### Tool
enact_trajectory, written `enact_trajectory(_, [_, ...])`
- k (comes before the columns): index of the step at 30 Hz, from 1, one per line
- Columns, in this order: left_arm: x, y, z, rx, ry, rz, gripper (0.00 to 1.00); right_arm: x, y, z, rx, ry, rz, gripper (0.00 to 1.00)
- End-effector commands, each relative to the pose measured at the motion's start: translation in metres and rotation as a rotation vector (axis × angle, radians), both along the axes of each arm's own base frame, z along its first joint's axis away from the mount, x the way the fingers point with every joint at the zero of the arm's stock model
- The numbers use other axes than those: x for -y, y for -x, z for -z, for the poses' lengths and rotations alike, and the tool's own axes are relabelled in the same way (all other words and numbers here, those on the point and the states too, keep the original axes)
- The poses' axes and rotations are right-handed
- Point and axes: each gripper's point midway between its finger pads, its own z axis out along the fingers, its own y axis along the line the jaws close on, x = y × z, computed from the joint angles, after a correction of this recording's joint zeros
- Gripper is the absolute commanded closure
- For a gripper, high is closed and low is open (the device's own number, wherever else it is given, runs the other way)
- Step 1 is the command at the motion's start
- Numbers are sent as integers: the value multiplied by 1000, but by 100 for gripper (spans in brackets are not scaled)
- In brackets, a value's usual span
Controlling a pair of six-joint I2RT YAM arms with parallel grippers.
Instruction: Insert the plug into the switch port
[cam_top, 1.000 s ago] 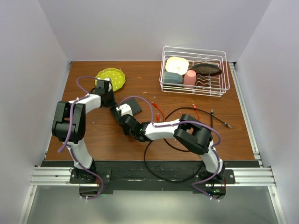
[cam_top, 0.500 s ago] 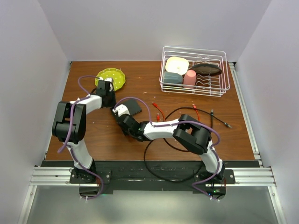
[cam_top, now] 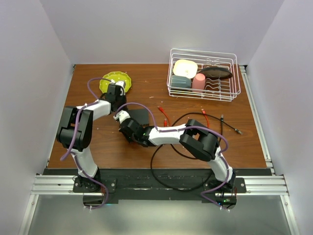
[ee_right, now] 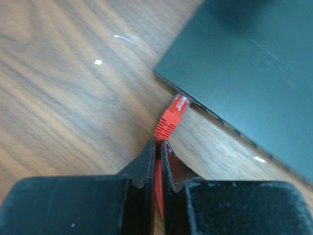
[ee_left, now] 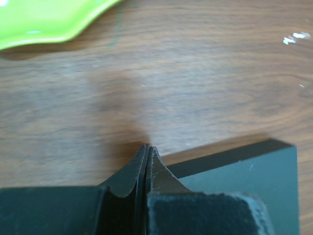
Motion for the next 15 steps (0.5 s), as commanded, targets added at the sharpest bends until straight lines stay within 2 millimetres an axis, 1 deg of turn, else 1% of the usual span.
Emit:
enact_trajectory(1, [23, 100, 49, -377, 24, 142, 100, 0, -69, -40, 124, -129, 135, 100])
enact_trajectory(5, [20, 107, 53, -399, 19, 116, 100, 17, -79, -35, 102, -121, 233, 100])
enact_trajectory(9, [18, 114, 57, -419, 17, 97, 100, 27, -78, -30, 72, -129, 310, 100])
enact_trajectory(13, [15, 121, 60, -435, 7, 77, 100, 42, -74, -19, 39, -127, 390, 100])
enact_trajectory(15, [15, 125, 61, -440, 8, 72, 100, 46, -73, -16, 29, -133, 416, 100])
